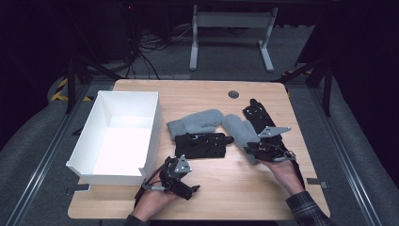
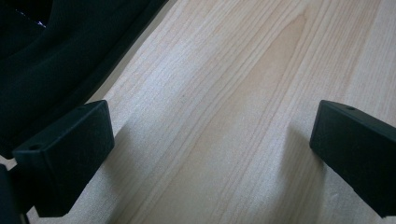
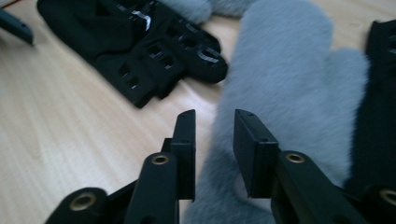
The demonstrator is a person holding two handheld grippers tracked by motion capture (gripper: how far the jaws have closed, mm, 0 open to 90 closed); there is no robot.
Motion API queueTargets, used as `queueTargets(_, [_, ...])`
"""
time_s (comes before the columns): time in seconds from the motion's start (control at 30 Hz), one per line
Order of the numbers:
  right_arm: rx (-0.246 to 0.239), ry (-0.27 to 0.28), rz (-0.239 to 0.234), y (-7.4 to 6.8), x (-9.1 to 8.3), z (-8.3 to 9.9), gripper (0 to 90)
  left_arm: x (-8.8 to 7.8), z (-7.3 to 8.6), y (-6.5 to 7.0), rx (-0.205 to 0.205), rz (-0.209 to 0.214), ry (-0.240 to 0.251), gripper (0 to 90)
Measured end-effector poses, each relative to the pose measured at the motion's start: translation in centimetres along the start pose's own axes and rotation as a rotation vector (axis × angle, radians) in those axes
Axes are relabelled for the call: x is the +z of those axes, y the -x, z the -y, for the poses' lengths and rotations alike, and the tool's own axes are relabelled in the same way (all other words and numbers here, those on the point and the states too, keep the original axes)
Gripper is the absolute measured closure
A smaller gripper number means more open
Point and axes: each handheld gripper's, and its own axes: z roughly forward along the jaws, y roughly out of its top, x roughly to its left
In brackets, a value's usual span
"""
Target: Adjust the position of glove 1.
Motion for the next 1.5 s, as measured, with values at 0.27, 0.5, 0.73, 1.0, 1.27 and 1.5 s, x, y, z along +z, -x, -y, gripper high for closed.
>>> queueTargets(0.27, [0.036, -0.017, 0.069, 2.4, 2.0, -1.2, 50.6, 0.0, 0.0, 0.0, 0.0, -0.002, -0.002, 0.2])
queueTargets(0.5, [0.043, -0.058, 0.087, 2.9, 3.8, -0.9, 60.4, 0.0, 0.0, 0.0, -0.001, -0.002, -0.002, 0.2])
queueTargets(0.73, [0.04, -0.026, 0.091, 2.9, 3.7, -0.5, 83.5, 0.0, 0.0, 0.1, -0.002, -0.004, 0.0, 0.2])
queueTargets(1.0, [0.039, 0.044, 0.089, 2.8, 1.5, -0.8, 85.7, 0.0, 0.0, 0.1, -0.002, -0.003, 0.0, 0.2])
queueTargets(1.27, [0.036, 0.122, 0.061, 0.9, -2.5, -0.1, 85.9, 0.0, 0.0, 0.1, -0.003, -0.003, 0.0, 0.1])
queueTargets(1.5, [-0.005, 0.125, 0.012, -1.7, -4.0, 1.1, 85.9, 0.0, 0.0, 0.1, -0.003, -0.004, -0.001, 0.2])
